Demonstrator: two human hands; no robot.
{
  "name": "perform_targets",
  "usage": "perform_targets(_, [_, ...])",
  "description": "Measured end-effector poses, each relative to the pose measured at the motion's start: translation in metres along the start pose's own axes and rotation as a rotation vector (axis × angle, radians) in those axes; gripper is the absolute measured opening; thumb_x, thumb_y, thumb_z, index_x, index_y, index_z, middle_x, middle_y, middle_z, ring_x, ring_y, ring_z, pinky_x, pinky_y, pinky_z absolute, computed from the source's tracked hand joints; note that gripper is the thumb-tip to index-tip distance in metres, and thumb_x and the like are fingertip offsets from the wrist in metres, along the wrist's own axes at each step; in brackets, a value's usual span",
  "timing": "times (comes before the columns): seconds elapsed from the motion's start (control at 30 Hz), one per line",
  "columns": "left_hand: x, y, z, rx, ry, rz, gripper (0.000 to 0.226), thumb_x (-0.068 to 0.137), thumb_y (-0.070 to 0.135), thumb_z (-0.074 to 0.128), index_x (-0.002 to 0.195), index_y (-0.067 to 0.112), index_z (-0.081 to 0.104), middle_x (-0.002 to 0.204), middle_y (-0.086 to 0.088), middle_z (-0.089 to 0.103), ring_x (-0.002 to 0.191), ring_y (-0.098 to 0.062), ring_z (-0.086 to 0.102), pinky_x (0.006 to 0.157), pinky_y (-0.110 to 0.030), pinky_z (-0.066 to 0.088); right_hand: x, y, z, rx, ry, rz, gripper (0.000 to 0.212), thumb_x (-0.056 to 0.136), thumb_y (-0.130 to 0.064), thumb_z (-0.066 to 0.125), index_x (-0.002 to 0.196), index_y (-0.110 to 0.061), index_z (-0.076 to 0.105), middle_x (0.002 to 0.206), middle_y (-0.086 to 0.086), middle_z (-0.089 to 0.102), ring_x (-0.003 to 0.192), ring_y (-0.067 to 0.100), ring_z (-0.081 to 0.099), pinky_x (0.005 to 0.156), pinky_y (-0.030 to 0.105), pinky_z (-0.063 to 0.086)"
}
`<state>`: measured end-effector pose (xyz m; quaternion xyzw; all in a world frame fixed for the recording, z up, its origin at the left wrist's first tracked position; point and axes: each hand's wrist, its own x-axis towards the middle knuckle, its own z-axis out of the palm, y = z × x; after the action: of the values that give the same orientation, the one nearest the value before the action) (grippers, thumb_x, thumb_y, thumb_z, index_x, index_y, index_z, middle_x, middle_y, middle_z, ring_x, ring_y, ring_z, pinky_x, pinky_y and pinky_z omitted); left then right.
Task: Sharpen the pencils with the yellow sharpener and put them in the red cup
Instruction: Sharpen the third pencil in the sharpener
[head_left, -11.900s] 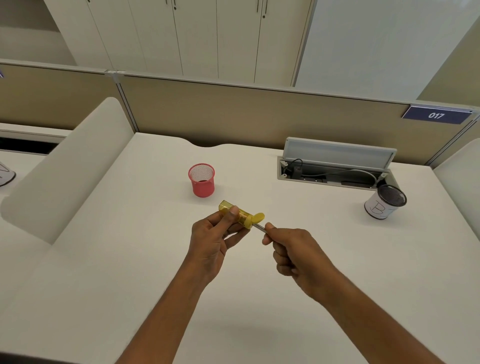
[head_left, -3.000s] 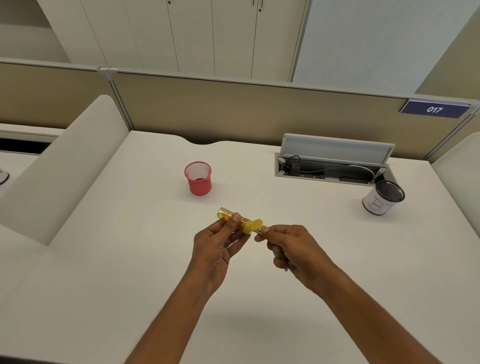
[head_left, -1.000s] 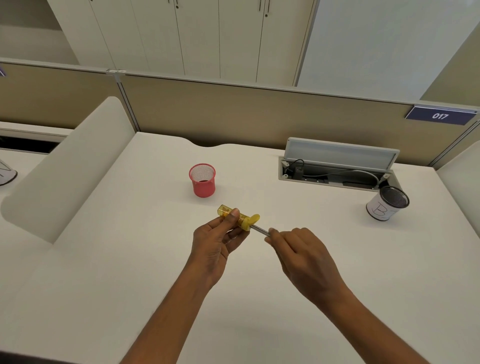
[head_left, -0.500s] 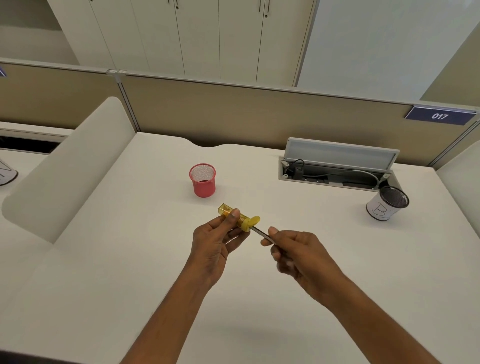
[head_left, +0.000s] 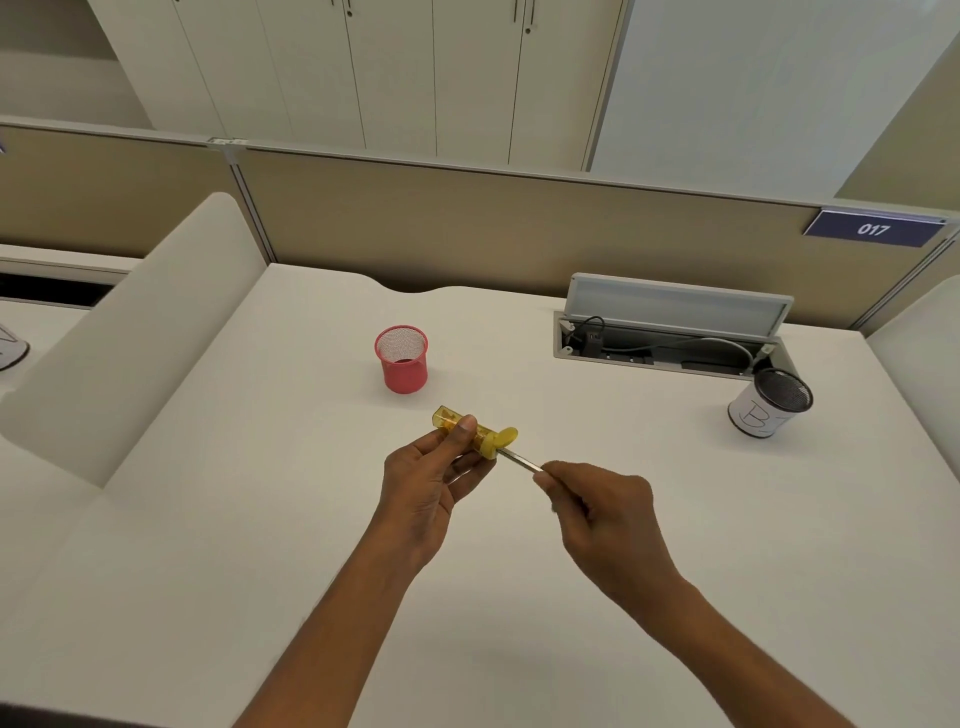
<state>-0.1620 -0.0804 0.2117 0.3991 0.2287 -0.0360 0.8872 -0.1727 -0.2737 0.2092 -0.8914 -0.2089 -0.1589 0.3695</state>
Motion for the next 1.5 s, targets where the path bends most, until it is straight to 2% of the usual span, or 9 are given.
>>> perform_targets(0.13, [-0.001, -0.001, -0.002, 0.015, -0.025, -0.007, 0.031, 0.081, 0.018, 0.076, 0.103, -0.004, 0.074, 0.108, -0.023, 0.076, 0.103, -0.034, 0.075, 0.080, -0.035, 0.063, 0.012, -0.020, -0.011, 0.817, -0.199, 0.903, 0.023, 0.096, -0.019, 0.069, 0.081, -0.003, 0.077, 0.056, 0.003, 0.050, 0.045, 0.013, 0.029, 0.048, 0.024, 0.028])
perform_targets(0.2, [-0.001, -0.001, -0.003, 0.005, -0.022, -0.011, 0.032, 0.081, 0.018, 0.076, 0.104, -0.004, 0.074, 0.109, -0.024, 0.076, 0.102, -0.033, 0.075, 0.079, -0.035, 0.063, 0.018, -0.021, -0.018, 1.054, -0.296, 1.120, 0.025, 0.096, -0.019, 0.067, 0.088, 0.004, 0.074, 0.058, 0.003, 0.047, 0.044, 0.010, 0.023, 0.045, 0.022, 0.023])
perform_targets(0.3, [-0.001, -0.001, -0.004, 0.003, -0.014, -0.007, 0.033, 0.083, 0.018, 0.075, 0.107, -0.005, 0.073, 0.110, -0.025, 0.076, 0.104, -0.035, 0.075, 0.080, -0.036, 0.063, 0.012, -0.021, -0.016, 0.868, -0.293, 0.913, 0.029, 0.099, -0.027, 0.065, 0.089, -0.002, 0.076, 0.057, 0.003, 0.055, 0.042, 0.014, 0.035, 0.047, 0.025, 0.031])
perform_targets(0.4, [0.000, 0.001, -0.003, -0.019, 0.005, -0.001, 0.035, 0.084, 0.017, 0.074, 0.110, -0.007, 0.072, 0.110, -0.025, 0.075, 0.101, -0.033, 0.076, 0.078, -0.036, 0.063, 0.000, -0.015, -0.005, 0.225, -0.099, 0.297, 0.023, 0.094, -0.042, 0.068, 0.097, -0.020, 0.074, 0.066, -0.004, 0.068, 0.053, 0.014, 0.058, 0.055, 0.028, 0.048])
perform_targets(0.5, [0.001, 0.002, -0.001, -0.040, 0.030, -0.005, 0.029, 0.086, 0.014, 0.073, 0.107, -0.006, 0.073, 0.107, -0.024, 0.076, 0.091, -0.029, 0.077, 0.075, -0.035, 0.064, -0.006, 0.005, 0.002, -0.340, -0.023, -0.228, 0.036, 0.097, -0.037, 0.066, 0.117, -0.006, 0.070, 0.078, 0.001, 0.068, 0.062, 0.019, 0.060, 0.056, 0.029, 0.052])
perform_targets(0.63, [0.001, 0.001, 0.001, -0.036, 0.031, -0.013, 0.030, 0.089, 0.013, 0.072, 0.109, -0.009, 0.072, 0.108, -0.025, 0.075, 0.091, -0.029, 0.077, 0.076, -0.035, 0.064, -0.006, 0.015, 0.005, -0.524, 0.034, -0.417, 0.021, 0.093, -0.013, 0.073, 0.108, 0.002, 0.073, 0.071, 0.007, 0.063, 0.055, 0.026, 0.050, 0.049, 0.035, 0.045])
perform_targets(0.77, [0.000, 0.001, 0.000, -0.033, 0.012, -0.013, 0.034, 0.085, 0.016, 0.074, 0.109, -0.008, 0.072, 0.110, -0.025, 0.075, 0.094, -0.030, 0.077, 0.079, -0.036, 0.064, -0.002, 0.008, 0.004, -0.321, 0.025, -0.253, 0.019, 0.099, -0.020, 0.061, 0.090, -0.008, 0.072, 0.059, 0.000, 0.049, 0.050, 0.022, 0.041, 0.045, 0.035, 0.039])
perform_targets(1.07, [-0.002, 0.004, 0.002, 0.039, -0.043, 0.012, 0.023, 0.085, 0.015, 0.072, 0.100, -0.003, 0.075, 0.103, -0.021, 0.077, 0.101, -0.035, 0.076, 0.082, -0.036, 0.064, 0.021, -0.024, -0.015, 0.985, -0.250, 1.148, 0.035, 0.102, -0.027, 0.059, 0.080, -0.001, 0.067, 0.051, 0.000, 0.031, 0.045, 0.014, 0.021, 0.049, 0.027, 0.021])
perform_targets(1.5, [0.002, 0.012, -0.001, -0.077, 0.026, -0.002, 0.016, 0.085, 0.015, 0.073, 0.092, 0.001, 0.077, 0.105, -0.021, 0.078, 0.089, -0.027, 0.078, 0.085, -0.037, 0.064, 0.005, -0.004, -0.030, 0.902, -0.243, 0.954, 0.043, 0.100, -0.034, 0.059, 0.089, 0.006, 0.072, 0.055, 0.005, 0.040, 0.046, 0.015, 0.025, 0.056, 0.030, 0.030])
